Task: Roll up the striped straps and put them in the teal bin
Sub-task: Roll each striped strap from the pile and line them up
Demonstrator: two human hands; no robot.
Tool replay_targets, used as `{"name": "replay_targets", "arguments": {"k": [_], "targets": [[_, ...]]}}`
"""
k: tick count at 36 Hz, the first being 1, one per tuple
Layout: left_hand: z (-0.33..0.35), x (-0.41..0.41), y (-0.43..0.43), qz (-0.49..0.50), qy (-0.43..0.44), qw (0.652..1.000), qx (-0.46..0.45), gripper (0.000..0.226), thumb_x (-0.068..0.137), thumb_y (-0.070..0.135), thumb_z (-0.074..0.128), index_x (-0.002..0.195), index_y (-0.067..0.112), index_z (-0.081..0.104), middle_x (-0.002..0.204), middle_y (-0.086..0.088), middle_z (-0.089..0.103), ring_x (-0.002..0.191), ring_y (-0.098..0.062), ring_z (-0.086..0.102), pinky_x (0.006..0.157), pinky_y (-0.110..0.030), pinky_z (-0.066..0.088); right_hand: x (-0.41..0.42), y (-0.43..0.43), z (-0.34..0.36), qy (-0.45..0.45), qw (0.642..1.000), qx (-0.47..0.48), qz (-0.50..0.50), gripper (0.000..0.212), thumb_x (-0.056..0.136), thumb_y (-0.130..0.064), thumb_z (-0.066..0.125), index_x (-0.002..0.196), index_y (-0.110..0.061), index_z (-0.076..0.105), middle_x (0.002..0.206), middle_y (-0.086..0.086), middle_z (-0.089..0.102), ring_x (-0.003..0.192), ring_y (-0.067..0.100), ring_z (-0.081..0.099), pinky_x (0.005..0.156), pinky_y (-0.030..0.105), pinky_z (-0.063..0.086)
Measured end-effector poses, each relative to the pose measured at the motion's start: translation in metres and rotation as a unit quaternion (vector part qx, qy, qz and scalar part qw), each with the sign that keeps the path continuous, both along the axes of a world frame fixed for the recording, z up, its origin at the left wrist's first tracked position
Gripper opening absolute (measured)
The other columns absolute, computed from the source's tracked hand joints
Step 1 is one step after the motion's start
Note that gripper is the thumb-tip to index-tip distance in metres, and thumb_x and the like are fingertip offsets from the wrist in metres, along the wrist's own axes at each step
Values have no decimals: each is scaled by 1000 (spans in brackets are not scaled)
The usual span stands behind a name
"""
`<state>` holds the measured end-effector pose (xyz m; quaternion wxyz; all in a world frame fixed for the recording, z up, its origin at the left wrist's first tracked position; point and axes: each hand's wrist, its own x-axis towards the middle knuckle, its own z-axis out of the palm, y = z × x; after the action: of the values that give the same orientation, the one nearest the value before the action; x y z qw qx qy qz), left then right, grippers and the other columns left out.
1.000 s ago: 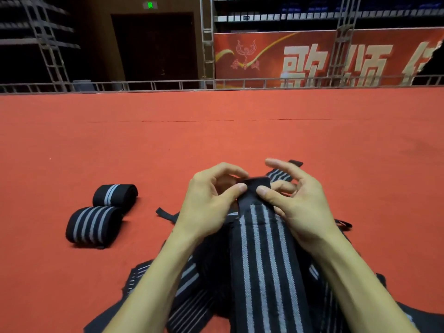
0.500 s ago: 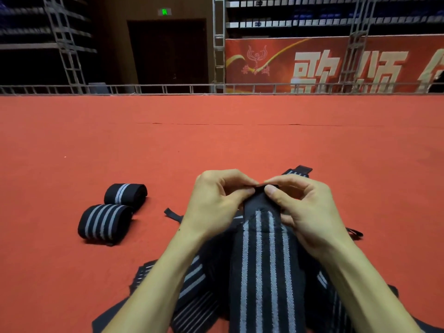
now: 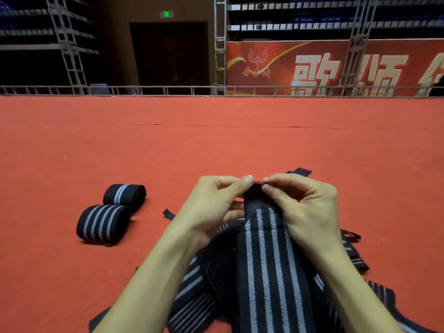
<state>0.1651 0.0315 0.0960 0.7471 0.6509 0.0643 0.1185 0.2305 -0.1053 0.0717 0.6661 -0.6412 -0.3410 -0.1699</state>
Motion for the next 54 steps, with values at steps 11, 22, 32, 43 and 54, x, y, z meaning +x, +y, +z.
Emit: {"name": "replay_targets", "arguments": {"k": [11, 22, 32, 43, 54], "targets": [[3, -4, 1, 8, -27, 999, -16, 10, 87, -5, 66, 84, 0, 74, 84, -15, 74, 74, -19, 71, 64, -22, 58, 0, -3, 2, -9, 1000, -13, 15, 18, 77, 4, 77, 82, -13, 76, 81, -7, 76, 73, 4, 70, 71, 15, 52], [1, -1, -4, 110, -104, 972, 181, 12, 83, -1, 74, 82, 10, 77, 78, -3, 76, 83, -24, 73, 75, -40, 58, -10, -5, 13, 276, 952, -5, 133, 14, 77, -27, 71, 76, -14, 76, 69, -1, 70, 60, 11, 65, 61, 32, 56], [-1, -1, -5, 95, -91, 972, 193, 13, 85, 2, 73, 83, 15, 76, 79, -1, 76, 75, -10, 69, 70, -36, 58, -6, -5, 11, 177, 981, -22, 71, 15, 85, -4, 71, 74, -12, 77, 75, 5, 74, 70, 17, 67, 65, 32, 53], [-2, -1, 1, 36, -68, 979, 189, 9, 88, 6, 70, 87, 10, 78, 85, -7, 76, 77, -9, 66, 72, -29, 56, -6, -7, 13, 87, 993, -57, 63, 14, 84, 1, 71, 80, -11, 76, 79, 3, 76, 74, 12, 70, 70, 25, 55], [-3, 3, 6, 106, -180, 929, 306, 17, 83, 7, 74, 89, 22, 80, 84, 6, 75, 80, -18, 71, 78, -43, 56, -12, -9, 19, 192, 974, -8, 119, 10, 83, -10, 72, 86, -18, 77, 83, 7, 76, 76, 18, 69, 72, 39, 56]]}}
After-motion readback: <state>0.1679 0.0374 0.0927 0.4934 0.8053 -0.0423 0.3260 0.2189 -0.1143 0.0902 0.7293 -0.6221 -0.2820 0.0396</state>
